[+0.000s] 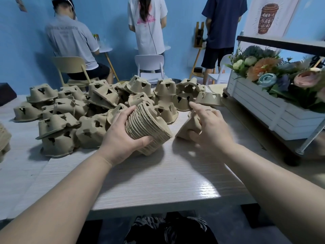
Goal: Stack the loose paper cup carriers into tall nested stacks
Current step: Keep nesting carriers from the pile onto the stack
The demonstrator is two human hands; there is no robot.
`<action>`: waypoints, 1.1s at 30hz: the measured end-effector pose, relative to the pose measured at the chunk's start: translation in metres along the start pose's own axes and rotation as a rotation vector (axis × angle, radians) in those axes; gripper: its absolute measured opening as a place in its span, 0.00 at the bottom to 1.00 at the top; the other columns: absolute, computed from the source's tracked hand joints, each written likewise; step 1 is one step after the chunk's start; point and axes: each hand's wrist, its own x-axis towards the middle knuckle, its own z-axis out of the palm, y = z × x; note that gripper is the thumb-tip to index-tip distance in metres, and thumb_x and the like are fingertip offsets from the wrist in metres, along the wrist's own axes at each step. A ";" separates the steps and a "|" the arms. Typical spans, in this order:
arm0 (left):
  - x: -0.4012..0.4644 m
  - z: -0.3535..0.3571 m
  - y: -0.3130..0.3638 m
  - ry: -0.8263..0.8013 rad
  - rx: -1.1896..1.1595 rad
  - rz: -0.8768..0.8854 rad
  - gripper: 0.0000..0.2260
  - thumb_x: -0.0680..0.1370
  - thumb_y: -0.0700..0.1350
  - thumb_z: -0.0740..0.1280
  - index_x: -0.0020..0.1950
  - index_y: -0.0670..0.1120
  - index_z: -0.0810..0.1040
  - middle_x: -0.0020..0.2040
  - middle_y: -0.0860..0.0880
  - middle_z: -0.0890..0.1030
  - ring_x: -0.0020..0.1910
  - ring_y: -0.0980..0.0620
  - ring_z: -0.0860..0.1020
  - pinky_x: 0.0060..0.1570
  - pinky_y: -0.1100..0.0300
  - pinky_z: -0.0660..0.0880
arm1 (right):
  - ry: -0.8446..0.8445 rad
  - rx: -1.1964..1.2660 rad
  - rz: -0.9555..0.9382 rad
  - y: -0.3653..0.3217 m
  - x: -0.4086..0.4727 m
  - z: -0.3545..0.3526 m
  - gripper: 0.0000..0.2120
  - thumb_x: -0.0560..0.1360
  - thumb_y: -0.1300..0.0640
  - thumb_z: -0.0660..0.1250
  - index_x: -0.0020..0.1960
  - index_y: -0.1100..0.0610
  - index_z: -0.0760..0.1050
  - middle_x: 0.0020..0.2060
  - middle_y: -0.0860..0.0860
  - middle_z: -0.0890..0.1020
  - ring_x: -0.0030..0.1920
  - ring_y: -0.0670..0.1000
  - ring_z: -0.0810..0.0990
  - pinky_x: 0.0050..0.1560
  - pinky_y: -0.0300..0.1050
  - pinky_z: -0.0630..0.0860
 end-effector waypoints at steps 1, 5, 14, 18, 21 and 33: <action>0.000 0.000 0.001 -0.001 0.000 -0.001 0.50 0.54 0.68 0.72 0.74 0.58 0.64 0.68 0.55 0.70 0.66 0.57 0.69 0.69 0.53 0.67 | -0.006 -0.025 -0.005 0.001 -0.002 0.000 0.38 0.68 0.50 0.70 0.74 0.43 0.58 0.60 0.51 0.76 0.62 0.57 0.65 0.64 0.50 0.66; 0.000 0.000 0.002 -0.005 0.000 -0.006 0.50 0.53 0.68 0.72 0.74 0.58 0.64 0.68 0.54 0.70 0.65 0.57 0.69 0.68 0.55 0.68 | 0.025 -0.066 -0.003 0.001 -0.007 -0.003 0.30 0.69 0.47 0.72 0.69 0.47 0.68 0.59 0.52 0.74 0.61 0.55 0.67 0.58 0.49 0.70; 0.000 0.001 0.001 -0.011 0.007 -0.013 0.49 0.54 0.67 0.72 0.74 0.60 0.63 0.67 0.54 0.70 0.64 0.56 0.70 0.66 0.54 0.69 | 0.100 0.023 -0.003 0.006 -0.016 -0.002 0.15 0.73 0.49 0.69 0.58 0.51 0.79 0.55 0.53 0.77 0.56 0.55 0.75 0.51 0.46 0.71; 0.001 0.001 0.000 -0.009 0.015 -0.014 0.49 0.54 0.67 0.72 0.74 0.60 0.63 0.67 0.53 0.70 0.64 0.55 0.70 0.65 0.55 0.68 | 0.057 -0.024 0.004 0.011 -0.020 0.003 0.14 0.75 0.49 0.67 0.59 0.49 0.79 0.63 0.54 0.73 0.63 0.56 0.71 0.57 0.47 0.70; 0.001 0.001 -0.001 -0.010 0.014 -0.011 0.49 0.54 0.67 0.72 0.74 0.60 0.63 0.67 0.53 0.70 0.64 0.55 0.70 0.64 0.56 0.68 | 0.094 -0.027 -0.038 0.014 -0.021 0.006 0.12 0.73 0.55 0.70 0.56 0.52 0.81 0.62 0.56 0.75 0.61 0.60 0.73 0.55 0.52 0.73; 0.001 0.001 -0.001 -0.006 0.005 0.006 0.49 0.55 0.67 0.72 0.75 0.58 0.64 0.68 0.54 0.70 0.66 0.57 0.68 0.70 0.53 0.67 | 0.331 0.091 -0.125 0.009 -0.009 0.003 0.02 0.72 0.61 0.68 0.43 0.59 0.80 0.40 0.54 0.79 0.39 0.59 0.78 0.36 0.50 0.76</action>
